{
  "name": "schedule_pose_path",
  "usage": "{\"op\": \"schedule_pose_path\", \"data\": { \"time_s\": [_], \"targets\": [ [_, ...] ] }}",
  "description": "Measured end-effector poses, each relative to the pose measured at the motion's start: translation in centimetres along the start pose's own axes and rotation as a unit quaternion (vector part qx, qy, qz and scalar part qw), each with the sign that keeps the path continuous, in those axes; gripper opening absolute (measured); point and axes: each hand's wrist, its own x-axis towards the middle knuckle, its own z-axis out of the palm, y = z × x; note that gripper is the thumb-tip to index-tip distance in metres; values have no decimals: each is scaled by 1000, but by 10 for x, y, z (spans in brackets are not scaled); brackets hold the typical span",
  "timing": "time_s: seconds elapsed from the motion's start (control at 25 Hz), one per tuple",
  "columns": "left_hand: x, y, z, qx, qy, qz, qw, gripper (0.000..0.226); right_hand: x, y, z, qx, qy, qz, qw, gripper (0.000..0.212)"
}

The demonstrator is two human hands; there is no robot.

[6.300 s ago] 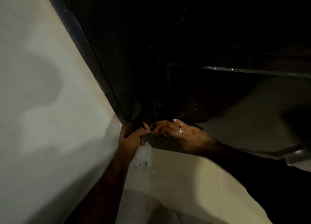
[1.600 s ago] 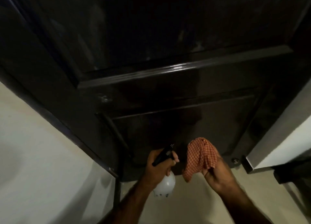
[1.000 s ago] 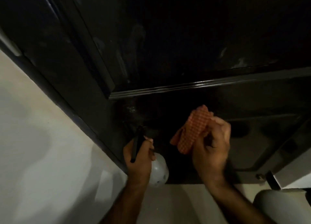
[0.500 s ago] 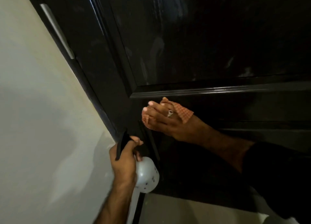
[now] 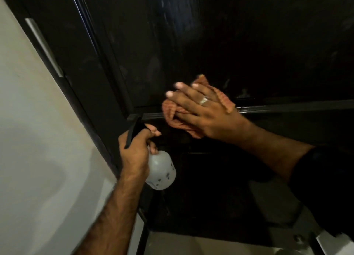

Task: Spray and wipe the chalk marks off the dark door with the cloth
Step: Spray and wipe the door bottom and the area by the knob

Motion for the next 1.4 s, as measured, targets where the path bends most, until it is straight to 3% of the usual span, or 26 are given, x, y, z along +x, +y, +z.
{"op": "schedule_pose_path", "data": {
  "time_s": [0.12,0.2,0.32,0.4,0.48,0.56,0.64,0.72,0.84,1.0,1.12,1.24,1.4],
  "targets": [
    [-29,-8,35,22,-62,-16,998,18,-119,40,-38,-41,2,106,993,35],
    [-51,-6,65,26,-107,-52,993,17,-181,50,-64,-24,7,235,972,33],
    [-75,1,116,44,-184,-112,976,13,-218,28,-88,11,23,491,871,38],
    [-93,17,144,45,-230,-133,963,13,-202,1,-106,144,79,650,742,53],
    [-109,42,166,49,-255,-161,952,31,-173,-13,-129,283,179,774,538,48],
    [-118,72,185,61,-279,-191,939,48,-154,-2,-155,368,226,839,333,39],
    [-123,104,199,77,-300,-212,927,53,-149,25,-186,412,255,850,204,32],
    [-123,142,213,84,-315,-235,916,42,-152,64,-219,424,273,853,135,30],
    [-118,199,232,81,-350,-264,895,12,-157,134,-272,420,302,851,85,28],
    [-112,247,260,90,-374,-251,888,8,-157,205,-296,480,303,815,113,37],
    [-109,263,270,107,-364,-239,894,33,-143,219,-297,502,297,805,106,35],
    [-110,277,278,99,-359,-244,895,9,-131,218,-309,498,300,808,101,34],
    [-125,288,278,93,-356,-248,896,21,-126,200,-334,481,298,818,105,28]
  ]
}}
